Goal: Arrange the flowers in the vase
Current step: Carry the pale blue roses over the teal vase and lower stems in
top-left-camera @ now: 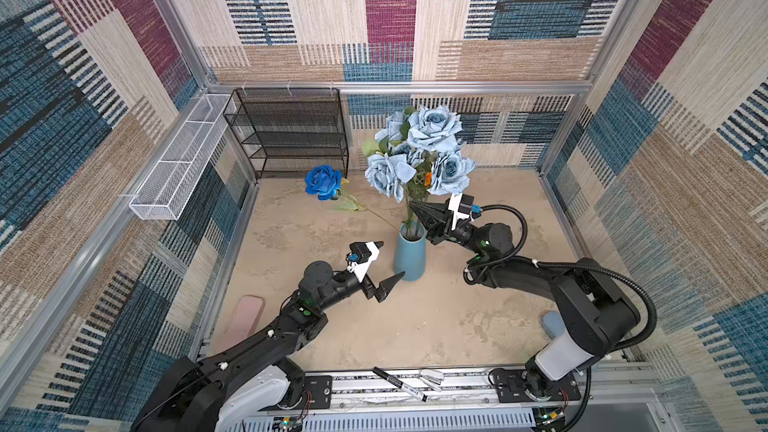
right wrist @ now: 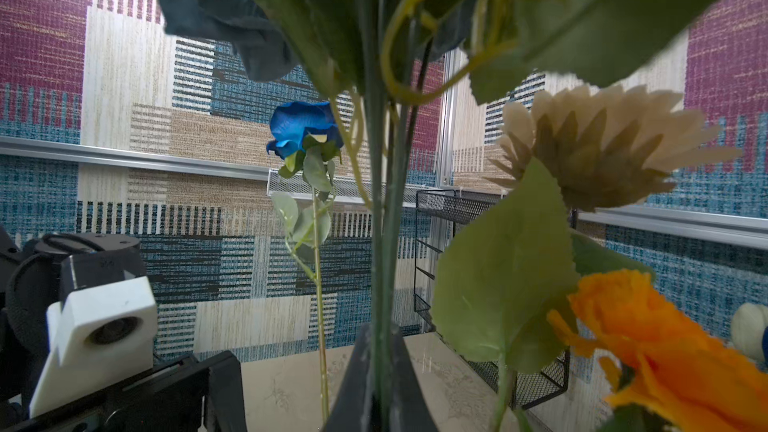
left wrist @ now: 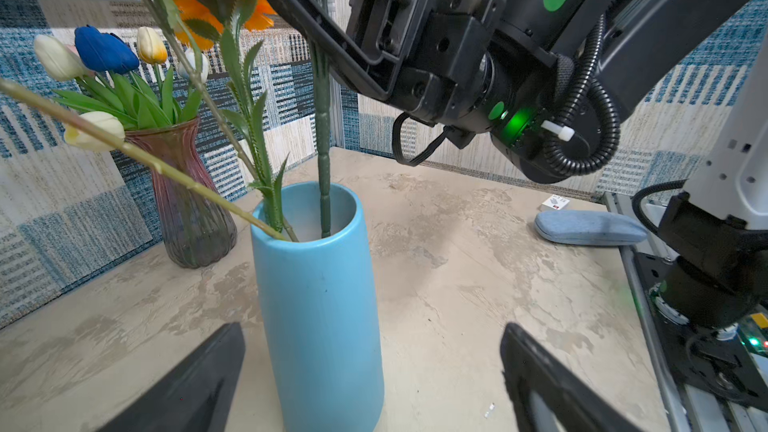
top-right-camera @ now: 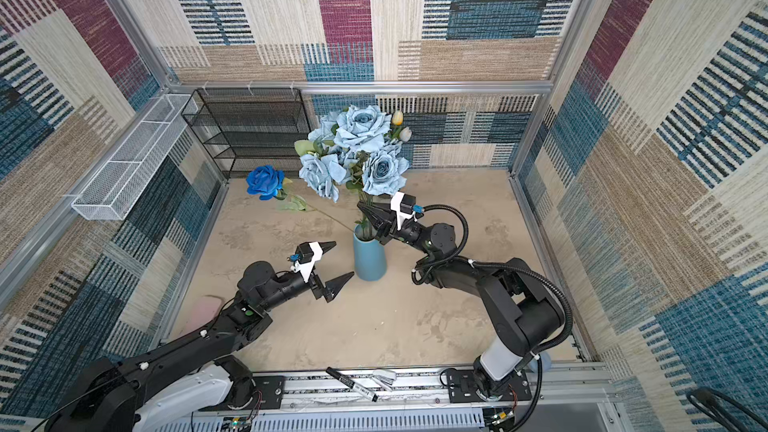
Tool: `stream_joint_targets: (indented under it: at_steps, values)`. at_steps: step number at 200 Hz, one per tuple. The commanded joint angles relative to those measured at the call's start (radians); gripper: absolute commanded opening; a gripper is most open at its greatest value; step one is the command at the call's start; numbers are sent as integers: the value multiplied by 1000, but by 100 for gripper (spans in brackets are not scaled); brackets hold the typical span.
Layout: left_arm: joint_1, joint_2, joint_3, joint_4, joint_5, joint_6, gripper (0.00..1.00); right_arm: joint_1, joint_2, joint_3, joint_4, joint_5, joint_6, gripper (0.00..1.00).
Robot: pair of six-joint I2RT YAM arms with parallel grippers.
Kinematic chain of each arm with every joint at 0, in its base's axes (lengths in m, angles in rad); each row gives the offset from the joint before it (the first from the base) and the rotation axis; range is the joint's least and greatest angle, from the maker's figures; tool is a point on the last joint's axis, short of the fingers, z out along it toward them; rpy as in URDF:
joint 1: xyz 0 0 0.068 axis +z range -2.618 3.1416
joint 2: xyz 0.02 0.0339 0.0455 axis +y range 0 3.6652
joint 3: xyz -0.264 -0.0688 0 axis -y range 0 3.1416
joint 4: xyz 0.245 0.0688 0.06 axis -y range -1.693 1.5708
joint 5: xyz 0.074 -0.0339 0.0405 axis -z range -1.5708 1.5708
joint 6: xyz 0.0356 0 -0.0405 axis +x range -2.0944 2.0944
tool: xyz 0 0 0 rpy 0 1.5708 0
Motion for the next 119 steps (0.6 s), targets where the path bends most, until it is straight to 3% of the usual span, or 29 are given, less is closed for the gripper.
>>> stream_joint_targets:
  at_steps: [1,14,29,50,71,119]
  values:
    - [2,13,4,20,-10,19,99,7,7,-28,31,3,-28,12]
    - [1,25,5,29,-9,17,99,11,5,-38,2,-2,-45,15]
    - [1,36,7,34,-9,17,99,15,-7,-48,-41,-7,-69,27]
    - [1,48,10,34,-14,26,99,18,-28,-79,-64,1,-96,32]
    - [2,55,11,36,-21,32,99,18,-52,-101,-100,21,-124,45]
    - [2,63,24,29,-19,39,99,18,-146,-149,-121,98,-153,54]
